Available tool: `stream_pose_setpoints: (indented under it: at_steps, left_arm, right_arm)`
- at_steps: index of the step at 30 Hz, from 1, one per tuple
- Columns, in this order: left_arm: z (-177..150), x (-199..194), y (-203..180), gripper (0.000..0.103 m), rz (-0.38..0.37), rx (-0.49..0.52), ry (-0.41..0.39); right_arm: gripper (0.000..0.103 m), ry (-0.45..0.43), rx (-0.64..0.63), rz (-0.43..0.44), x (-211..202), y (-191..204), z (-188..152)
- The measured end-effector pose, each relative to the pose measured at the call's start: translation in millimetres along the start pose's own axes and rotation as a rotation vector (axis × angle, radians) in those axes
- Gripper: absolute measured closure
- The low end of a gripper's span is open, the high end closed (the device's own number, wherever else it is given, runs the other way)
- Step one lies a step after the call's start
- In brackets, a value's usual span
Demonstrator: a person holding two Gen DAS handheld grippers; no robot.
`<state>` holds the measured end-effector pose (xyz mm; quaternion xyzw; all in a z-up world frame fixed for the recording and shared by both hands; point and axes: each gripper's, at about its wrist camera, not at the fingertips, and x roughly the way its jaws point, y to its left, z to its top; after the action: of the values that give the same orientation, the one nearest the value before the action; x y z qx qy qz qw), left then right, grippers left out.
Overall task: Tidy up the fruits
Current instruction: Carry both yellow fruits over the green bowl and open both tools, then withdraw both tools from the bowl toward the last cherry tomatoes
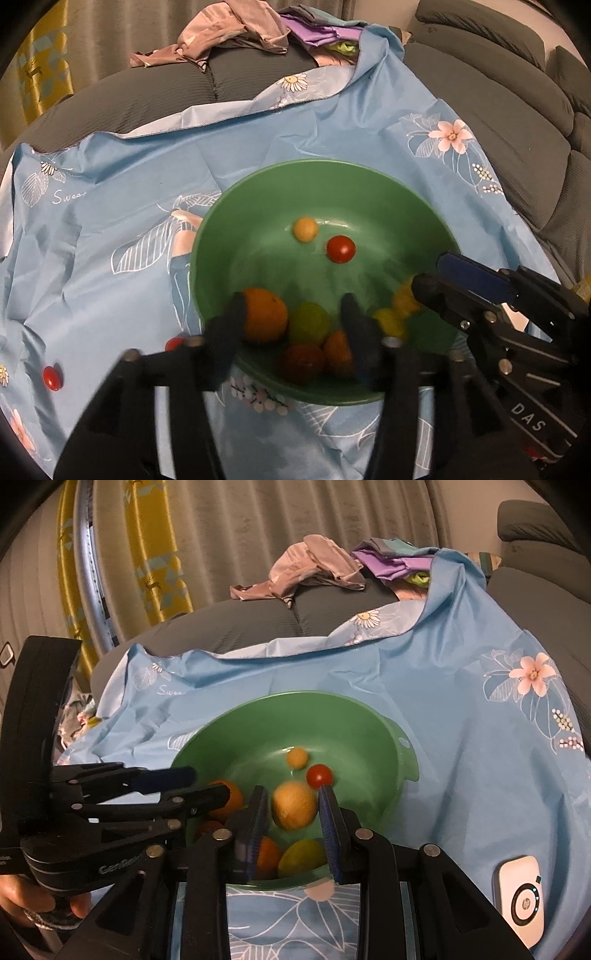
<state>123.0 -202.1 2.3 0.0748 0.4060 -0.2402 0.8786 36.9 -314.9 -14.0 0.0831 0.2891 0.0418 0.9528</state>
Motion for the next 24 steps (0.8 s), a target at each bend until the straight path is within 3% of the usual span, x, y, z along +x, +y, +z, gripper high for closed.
stream_pose_setpoints:
  at_steps: [7, 24]
  left_arm:
    - [-1, -12, 6, 0.028, 0.04, -0.01, -0.032]
    - [-44, -44, 40, 0.023, 0.105, -0.13, -0.028]
  right_arm:
    - [0.074, 0.003, -0.012, -0.006, 1, 2, 0]
    - [0.073, -0.008, -0.043, 0.009, -1, 18, 0]
